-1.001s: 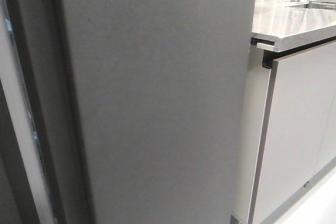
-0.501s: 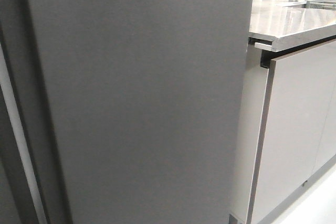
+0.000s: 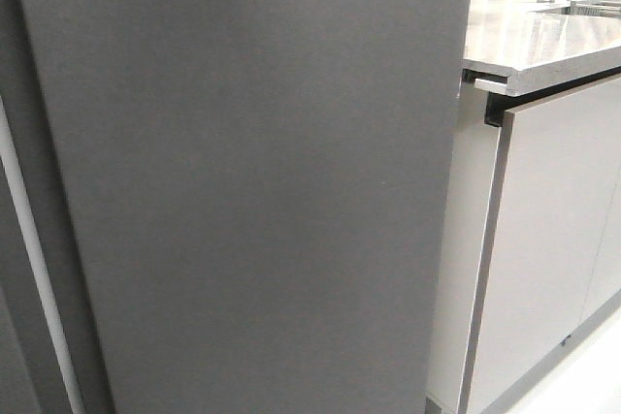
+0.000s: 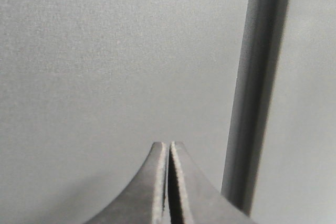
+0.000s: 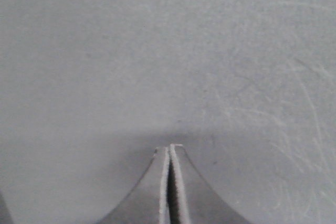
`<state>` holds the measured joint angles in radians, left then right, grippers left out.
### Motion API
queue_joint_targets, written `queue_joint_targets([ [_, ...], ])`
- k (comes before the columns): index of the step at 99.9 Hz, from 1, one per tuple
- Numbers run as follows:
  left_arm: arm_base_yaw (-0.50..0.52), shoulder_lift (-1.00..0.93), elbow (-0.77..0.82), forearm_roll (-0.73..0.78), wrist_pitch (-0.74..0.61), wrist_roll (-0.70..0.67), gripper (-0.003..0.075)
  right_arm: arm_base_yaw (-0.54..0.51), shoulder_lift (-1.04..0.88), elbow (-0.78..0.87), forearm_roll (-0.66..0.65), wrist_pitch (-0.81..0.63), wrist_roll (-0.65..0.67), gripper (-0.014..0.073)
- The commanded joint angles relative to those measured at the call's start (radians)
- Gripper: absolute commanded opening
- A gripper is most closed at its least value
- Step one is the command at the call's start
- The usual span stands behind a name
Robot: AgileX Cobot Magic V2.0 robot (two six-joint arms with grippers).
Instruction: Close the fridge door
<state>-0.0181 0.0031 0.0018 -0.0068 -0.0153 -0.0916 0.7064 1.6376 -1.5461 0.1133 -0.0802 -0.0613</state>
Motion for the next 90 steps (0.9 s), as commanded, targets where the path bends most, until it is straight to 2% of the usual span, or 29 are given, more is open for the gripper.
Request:
queue_joint_targets([
  [1,-0.005,0.019,0.028,-0.002,-0.077,-0.003,-0.0021,-0.008,-0.039,-0.038,0.002,-0.094,-0.003,-0.0076],
  [28,-0.005,0.019,0.028,-0.002,-0.077,-0.003,-0.0021,-0.047,-0.079,-0.038,0.002,-0.037,-0.003,-0.0076],
  [50,-0.005,0.019,0.028,-0.002,-0.077,-0.003,-0.0021,-0.087,-0.172,-0.015,0.002,0.003,-0.066,-0.0076],
  [90,-0.005,0.019,0.028,-0.002,-0.077,-0.003,-0.0021,-0.189,-0.424,0.248,0.002,-0.020,-0.068,-0.0076],
])
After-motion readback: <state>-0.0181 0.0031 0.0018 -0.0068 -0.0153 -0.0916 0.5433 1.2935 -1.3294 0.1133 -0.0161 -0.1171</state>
